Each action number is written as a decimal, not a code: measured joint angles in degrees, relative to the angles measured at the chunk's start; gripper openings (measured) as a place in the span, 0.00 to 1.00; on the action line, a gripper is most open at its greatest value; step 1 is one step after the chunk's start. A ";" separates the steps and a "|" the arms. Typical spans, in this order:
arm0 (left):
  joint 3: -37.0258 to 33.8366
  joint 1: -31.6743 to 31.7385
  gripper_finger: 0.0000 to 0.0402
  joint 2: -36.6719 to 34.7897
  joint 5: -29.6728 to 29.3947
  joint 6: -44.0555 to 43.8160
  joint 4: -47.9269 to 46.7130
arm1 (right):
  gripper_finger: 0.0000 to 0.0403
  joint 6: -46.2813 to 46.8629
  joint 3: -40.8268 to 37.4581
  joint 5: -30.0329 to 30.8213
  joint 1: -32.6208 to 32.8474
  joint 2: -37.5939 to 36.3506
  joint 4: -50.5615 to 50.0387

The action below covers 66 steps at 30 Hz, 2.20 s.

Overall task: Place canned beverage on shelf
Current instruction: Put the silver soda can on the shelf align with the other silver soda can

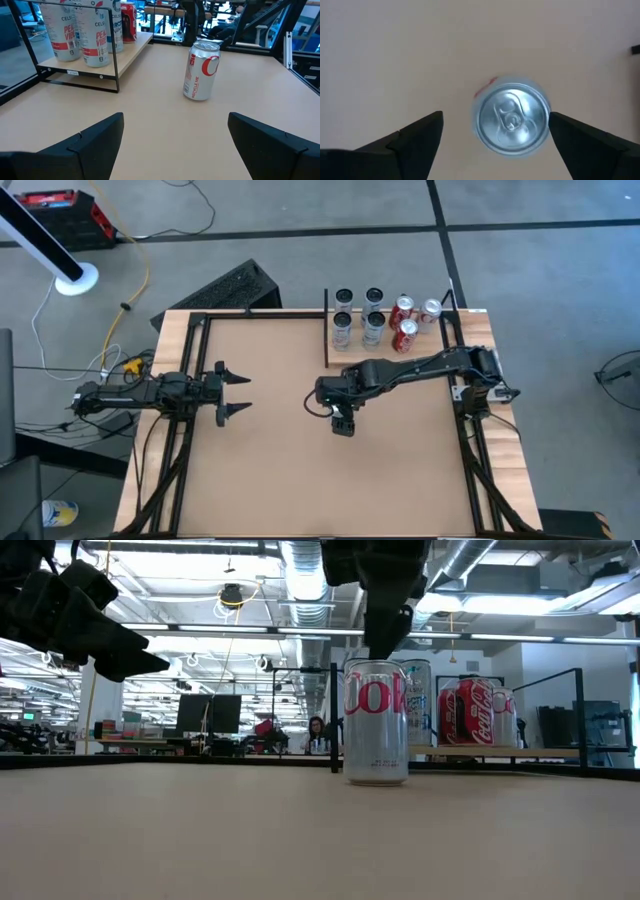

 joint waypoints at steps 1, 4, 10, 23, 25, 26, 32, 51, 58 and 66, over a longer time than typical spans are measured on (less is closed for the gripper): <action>-0.01 0.00 0.85 -0.01 0.01 0.00 -0.01 | 0.96 -0.47 0.05 -0.02 -0.01 0.51 -0.07; -0.01 0.00 0.85 0.00 -0.01 0.00 -0.02 | 0.97 -2.02 0.22 1.90 -0.01 1.08 -0.37; -0.01 0.01 0.85 -0.01 -0.01 0.00 -0.01 | 0.97 -2.92 0.21 1.71 -0.01 1.21 -0.53; -0.01 0.00 0.85 -0.01 -0.01 0.00 -0.01 | 0.97 -2.31 5.33 0.74 0.05 1.13 -4.21; -0.01 0.00 0.85 -0.01 -0.01 0.00 0.00 | 0.97 -2.33 5.43 0.81 0.05 1.13 -4.54; -0.01 0.00 0.85 0.01 -0.01 0.00 -0.02 | 0.97 -2.38 5.44 0.84 0.05 1.13 -5.03; -0.01 0.01 0.85 0.00 -0.01 0.00 -0.02 | 0.97 -2.84 3.46 1.02 0.05 1.13 -5.20; -0.01 0.02 0.85 -0.01 0.00 0.01 -0.01 | 0.97 -2.77 -1.22 1.42 0.03 1.04 0.11; -0.01 0.02 0.85 -0.01 0.01 0.02 -0.02 | 0.91 -2.79 -1.16 1.79 0.03 1.85 -0.05; -0.01 0.00 0.85 -0.01 0.01 0.02 0.00 | 0.81 -2.84 -1.03 1.70 -0.01 2.44 -0.53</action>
